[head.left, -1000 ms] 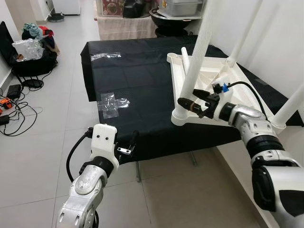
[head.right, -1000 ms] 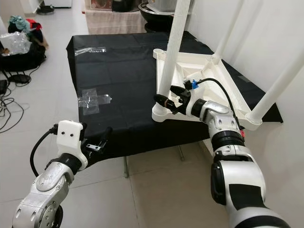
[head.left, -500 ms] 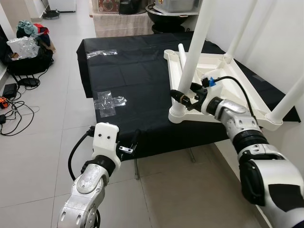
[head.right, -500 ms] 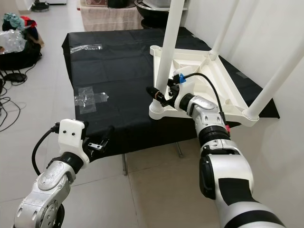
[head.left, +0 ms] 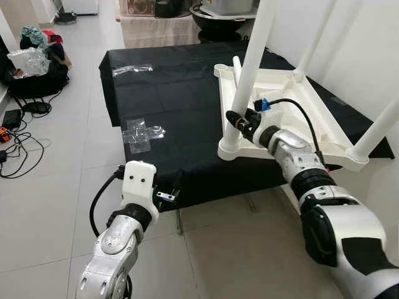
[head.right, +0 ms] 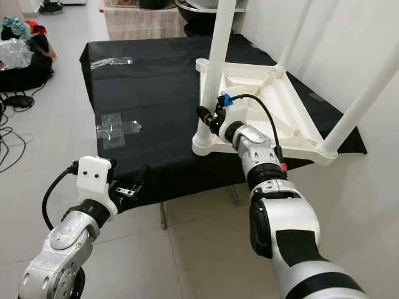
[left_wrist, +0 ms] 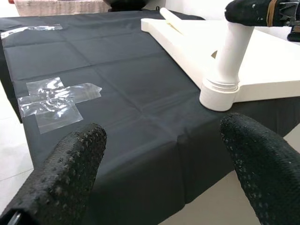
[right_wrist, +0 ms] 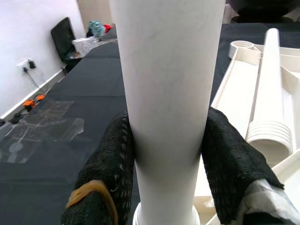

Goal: Building children table

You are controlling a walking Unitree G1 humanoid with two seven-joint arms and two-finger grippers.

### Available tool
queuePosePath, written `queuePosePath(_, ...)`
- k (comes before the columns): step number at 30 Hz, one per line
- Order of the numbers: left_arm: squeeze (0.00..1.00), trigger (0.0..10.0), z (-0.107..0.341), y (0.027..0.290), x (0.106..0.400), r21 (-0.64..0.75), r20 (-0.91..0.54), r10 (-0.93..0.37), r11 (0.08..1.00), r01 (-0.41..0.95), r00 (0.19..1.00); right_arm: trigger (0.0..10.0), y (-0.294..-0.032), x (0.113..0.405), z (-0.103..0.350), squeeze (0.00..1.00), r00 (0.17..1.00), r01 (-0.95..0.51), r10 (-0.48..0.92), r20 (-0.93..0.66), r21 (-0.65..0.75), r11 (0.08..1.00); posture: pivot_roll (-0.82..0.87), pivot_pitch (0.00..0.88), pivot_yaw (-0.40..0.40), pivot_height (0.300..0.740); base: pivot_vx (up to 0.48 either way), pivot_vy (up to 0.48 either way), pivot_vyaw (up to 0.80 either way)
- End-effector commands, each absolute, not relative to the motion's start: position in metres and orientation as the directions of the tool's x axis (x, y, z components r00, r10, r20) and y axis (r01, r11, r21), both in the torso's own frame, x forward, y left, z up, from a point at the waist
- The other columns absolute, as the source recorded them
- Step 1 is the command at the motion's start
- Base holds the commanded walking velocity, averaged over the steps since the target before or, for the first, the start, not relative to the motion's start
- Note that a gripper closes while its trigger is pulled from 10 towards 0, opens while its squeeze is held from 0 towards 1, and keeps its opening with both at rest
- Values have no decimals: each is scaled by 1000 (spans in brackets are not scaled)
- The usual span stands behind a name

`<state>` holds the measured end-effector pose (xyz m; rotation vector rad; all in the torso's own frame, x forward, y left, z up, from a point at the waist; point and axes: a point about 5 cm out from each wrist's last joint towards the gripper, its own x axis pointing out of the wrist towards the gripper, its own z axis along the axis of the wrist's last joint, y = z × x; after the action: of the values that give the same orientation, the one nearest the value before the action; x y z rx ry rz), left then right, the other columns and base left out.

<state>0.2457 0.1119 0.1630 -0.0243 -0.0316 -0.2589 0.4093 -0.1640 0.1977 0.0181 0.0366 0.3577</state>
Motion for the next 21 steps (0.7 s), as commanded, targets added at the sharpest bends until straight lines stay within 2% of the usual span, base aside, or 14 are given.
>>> queuePosePath(1, 0, 10000, 161, 109, 244, -27, 23, -260, 965, 261, 965, 0, -162, 411, 200, 0, 949, -315, 316, -13, 36, 948, 68, 28, -96, 740, 0, 0, 0)
queuePosePath(5, 0, 10000, 161, 109, 245, -28, 24, -261, 965, 262, 965, 0, -158, 411, 197, 0, 965, -260, 260, -3, 63, 964, 66, 25, -95, 740, 0, 0, 0)
queuePosePath(6, 0, 10000, 161, 109, 245, -28, 24, -262, 964, 263, 965, 0, -158, 411, 194, 0, 980, -197, 198, -10, 59, 979, 65, 24, -96, 740, 0, 0, 0)
queuePosePath(8, 0, 10000, 161, 108, 245, -27, 27, -264, 964, 264, 964, 0, -162, 410, 185, 0, 999, 25, -22, -42, 69, 997, 65, 23, -97, 740, 0, 0, 0)
queuePosePath(10, 0, 10000, 161, 108, 245, -27, 27, -264, 964, 264, 964, 0, -162, 410, 185, 0, 999, 25, -22, -42, 69, 997, 65, 23, -97, 740, 0, 0, 0)
queuePosePath(13, 0, 10000, 161, 107, 245, -26, 26, -266, 963, 267, 964, 0, -164, 403, 180, 0, 964, 264, -260, -48, 118, 957, 63, 19, -98, 740, 0, 0, 0)
queuePosePath(14, 0, 10000, 161, 107, 245, -25, 25, -266, 963, 267, 964, 0, -163, 402, 181, 0, 954, 299, -296, -43, 137, 944, 63, 19, -98, 740, 0, 0, 0)
queuePosePath(17, 0, 10000, 160, 107, 245, -25, 23, -266, 963, 267, 964, 0, -153, 403, 185, 0, 964, 267, -265, -37, 171, 948, 63, 19, -98, 740, 0, 0, 0)
queuePosePath(18, 0, 10000, 160, 107, 245, -24, 21, -266, 963, 267, 964, 5412, -148, 404, 187, 0, 971, 238, -237, -31, 183, 954, 63, 19, -98, 740, 0, 0, 0)
queuePosePath(19, 0, 10000, 160, 107, 245, -24, 21, -266, 963, 267, 964, 5412, -148, 404, 187, 0, 971, 238, -237, -31, 183, 954, 63, 19, -98, 740, 0, 0, 0)
queuePosePath(20, 0, 10000, 159, 107, 245, -25, 19, -264, 964, 265, 964, 10000, -132, 407, 194, 0, 992, 128, -130, -7, 215, 968, 63, 19, -98, 740, 0, 0, 0)
queuePosePath(21, 0, 10000, 159, 107, 245, -26, 18, -264, 964, 265, 964, 10000, -125, 407, 199, 1000, 997, 57, -67, 34, 230, 971, 63, 19, -98, 740, 0, 0, 0)
